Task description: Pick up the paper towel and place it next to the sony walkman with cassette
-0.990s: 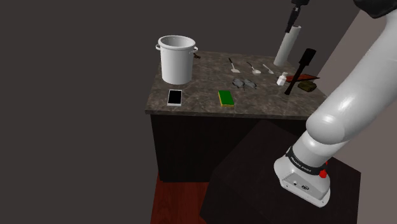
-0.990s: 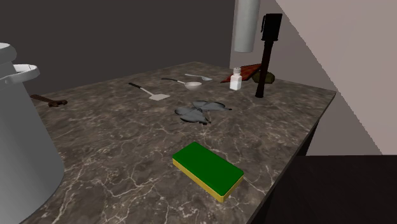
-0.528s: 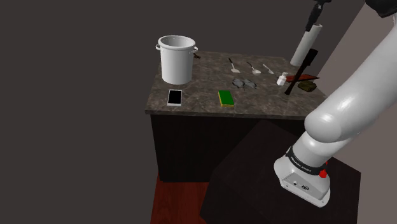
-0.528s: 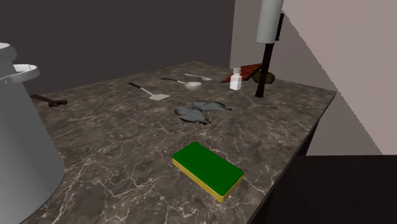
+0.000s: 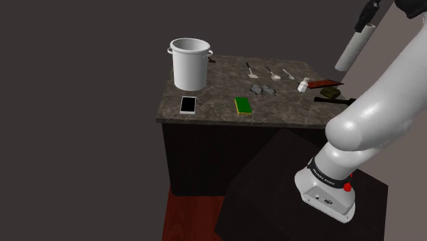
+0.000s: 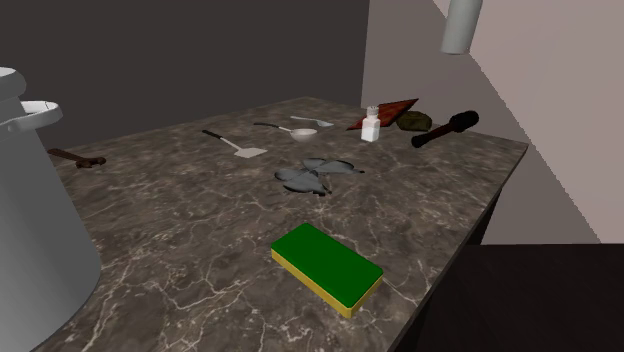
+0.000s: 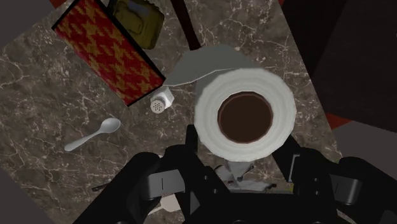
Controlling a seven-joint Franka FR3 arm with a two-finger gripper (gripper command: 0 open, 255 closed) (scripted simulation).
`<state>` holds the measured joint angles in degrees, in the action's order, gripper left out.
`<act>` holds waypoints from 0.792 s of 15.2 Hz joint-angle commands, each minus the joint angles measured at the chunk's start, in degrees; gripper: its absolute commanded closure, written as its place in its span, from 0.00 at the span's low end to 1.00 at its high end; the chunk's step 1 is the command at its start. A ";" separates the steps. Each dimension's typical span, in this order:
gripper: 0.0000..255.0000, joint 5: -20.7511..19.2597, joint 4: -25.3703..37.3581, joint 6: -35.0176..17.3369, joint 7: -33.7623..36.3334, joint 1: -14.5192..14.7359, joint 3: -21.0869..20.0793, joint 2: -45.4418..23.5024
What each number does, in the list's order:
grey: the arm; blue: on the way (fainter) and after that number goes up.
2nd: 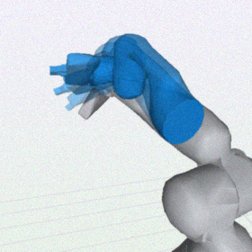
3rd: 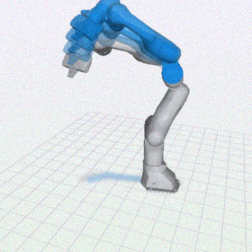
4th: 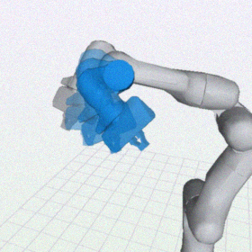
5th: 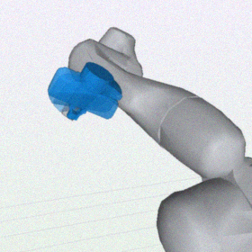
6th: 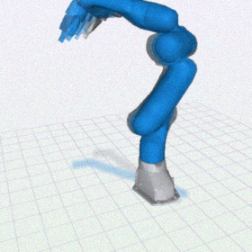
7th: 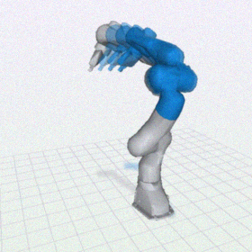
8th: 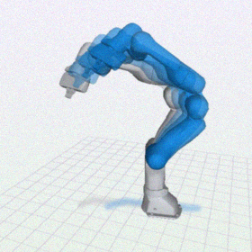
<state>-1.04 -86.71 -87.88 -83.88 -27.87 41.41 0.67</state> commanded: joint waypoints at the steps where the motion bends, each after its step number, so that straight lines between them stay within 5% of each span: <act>1: 1.00 0.74 1.77 1.03 -3.12 -1.48 1.55 -0.99; 7: 1.00 5.86 10.08 5.02 -14.06 -8.28 6.66 -7.32; 12: 1.00 13.35 20.89 10.23 -23.85 -18.26 9.58 -15.96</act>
<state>10.40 -68.29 -78.74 -105.30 -43.60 50.43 -13.17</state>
